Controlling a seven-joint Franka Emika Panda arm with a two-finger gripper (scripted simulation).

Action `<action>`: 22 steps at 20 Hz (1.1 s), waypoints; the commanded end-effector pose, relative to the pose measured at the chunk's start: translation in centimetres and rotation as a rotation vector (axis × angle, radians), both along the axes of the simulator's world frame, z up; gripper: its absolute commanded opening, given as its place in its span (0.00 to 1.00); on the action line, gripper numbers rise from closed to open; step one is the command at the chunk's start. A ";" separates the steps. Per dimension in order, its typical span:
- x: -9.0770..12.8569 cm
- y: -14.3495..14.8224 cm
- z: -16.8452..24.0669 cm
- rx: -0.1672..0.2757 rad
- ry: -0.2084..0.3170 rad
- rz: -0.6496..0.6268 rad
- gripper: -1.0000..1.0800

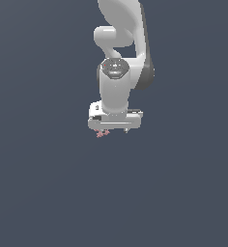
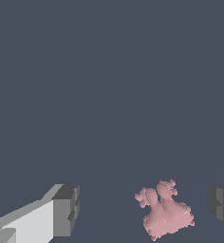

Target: Pick up the object and move it to a goal position.

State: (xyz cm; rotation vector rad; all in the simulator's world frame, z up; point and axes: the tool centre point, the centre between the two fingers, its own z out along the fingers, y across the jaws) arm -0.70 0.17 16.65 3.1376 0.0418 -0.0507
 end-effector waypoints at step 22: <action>-0.9 -2.5 -0.4 -0.012 -0.025 0.020 0.96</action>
